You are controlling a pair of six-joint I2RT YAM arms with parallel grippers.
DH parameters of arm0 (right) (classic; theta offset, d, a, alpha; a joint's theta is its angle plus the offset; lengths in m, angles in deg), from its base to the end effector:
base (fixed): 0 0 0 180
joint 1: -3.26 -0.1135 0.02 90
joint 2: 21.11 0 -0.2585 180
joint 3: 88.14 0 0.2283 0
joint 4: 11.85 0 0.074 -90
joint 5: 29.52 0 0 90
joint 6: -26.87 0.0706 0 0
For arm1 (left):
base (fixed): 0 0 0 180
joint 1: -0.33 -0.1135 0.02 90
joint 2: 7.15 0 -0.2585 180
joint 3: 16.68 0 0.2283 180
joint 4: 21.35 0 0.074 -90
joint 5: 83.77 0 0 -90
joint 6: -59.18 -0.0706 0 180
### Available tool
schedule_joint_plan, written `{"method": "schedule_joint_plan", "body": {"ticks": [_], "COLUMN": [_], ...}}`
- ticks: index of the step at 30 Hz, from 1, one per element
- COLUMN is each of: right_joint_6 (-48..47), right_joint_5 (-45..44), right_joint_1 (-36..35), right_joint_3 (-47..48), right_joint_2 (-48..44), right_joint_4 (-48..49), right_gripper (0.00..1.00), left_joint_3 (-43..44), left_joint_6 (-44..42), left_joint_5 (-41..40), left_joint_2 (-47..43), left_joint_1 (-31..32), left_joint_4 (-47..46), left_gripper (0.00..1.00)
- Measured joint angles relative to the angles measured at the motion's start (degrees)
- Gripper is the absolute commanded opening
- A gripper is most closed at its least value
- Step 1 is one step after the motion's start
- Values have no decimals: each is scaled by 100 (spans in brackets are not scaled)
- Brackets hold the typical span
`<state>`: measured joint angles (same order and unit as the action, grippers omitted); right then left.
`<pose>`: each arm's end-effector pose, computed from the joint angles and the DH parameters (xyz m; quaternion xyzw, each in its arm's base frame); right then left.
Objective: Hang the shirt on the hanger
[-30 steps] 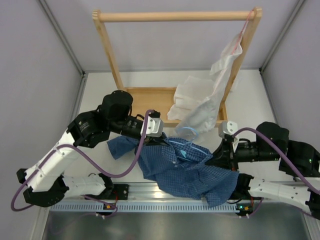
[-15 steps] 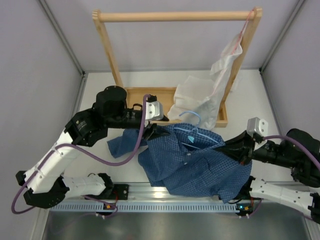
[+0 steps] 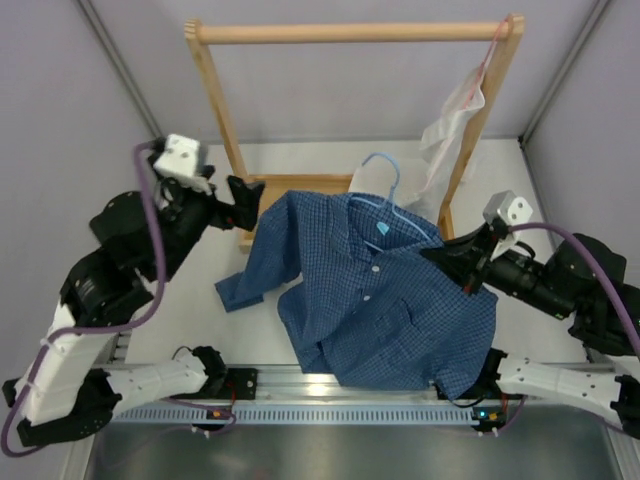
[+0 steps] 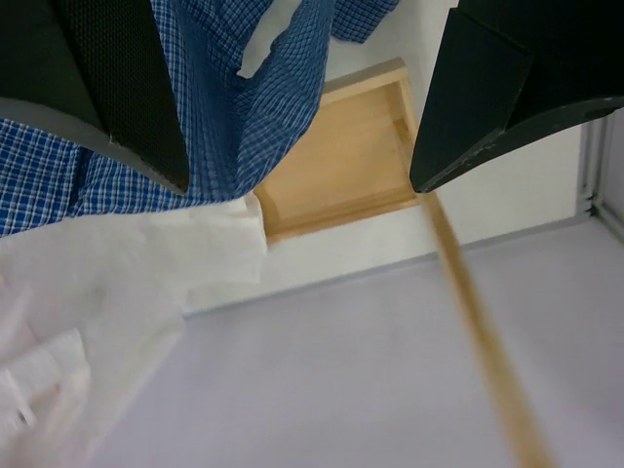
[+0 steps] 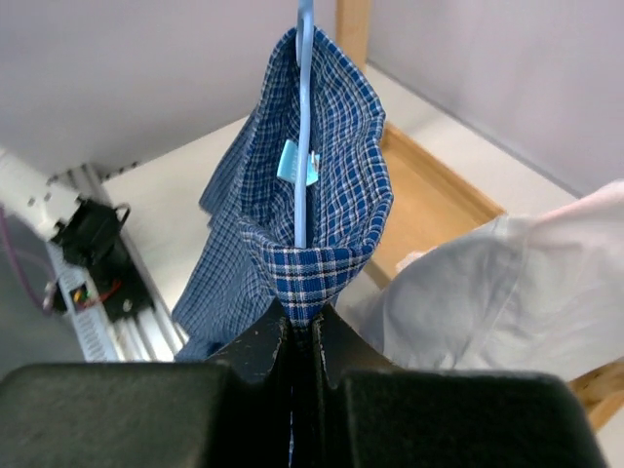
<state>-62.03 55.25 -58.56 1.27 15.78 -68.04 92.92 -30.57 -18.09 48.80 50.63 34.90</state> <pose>0.0511 0.0817 0.4406 -0.3413 0.6445 0.3283 0.6003 0.1174 -0.0959 0.5053 0.1671 0.7020 -0.1507 0.6757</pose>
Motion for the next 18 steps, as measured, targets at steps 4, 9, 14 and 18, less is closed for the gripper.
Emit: {"method": "schedule_joint_plan", "body": {"ticks": [4,9,14,18], "right_joint_6": [229,295,-44,-457], "right_joint_5": [-605,-1067,-1156,-1320], "right_joint_1": [0,0,0,0], "right_joint_3": [737,2409,3519,3543], "right_joint_2": [841,2304,3228,3217], "right_joint_4": [249,686,1147,1497], "right_gripper": [0,0,0,0], "left_joint_3": [-671,-2031,-3685,-3875], "left_joint_6": [433,529,125,-92], "left_joint_5": [-1078,-1740,-2039,-2214], "left_joint_2": [-973,-1803,-2645,-3145], "left_joint_1": [-2,-2,2,2], "left_joint_4": [-317,-820,-1499,-1895], "left_gripper": [98,98,98,98]}}
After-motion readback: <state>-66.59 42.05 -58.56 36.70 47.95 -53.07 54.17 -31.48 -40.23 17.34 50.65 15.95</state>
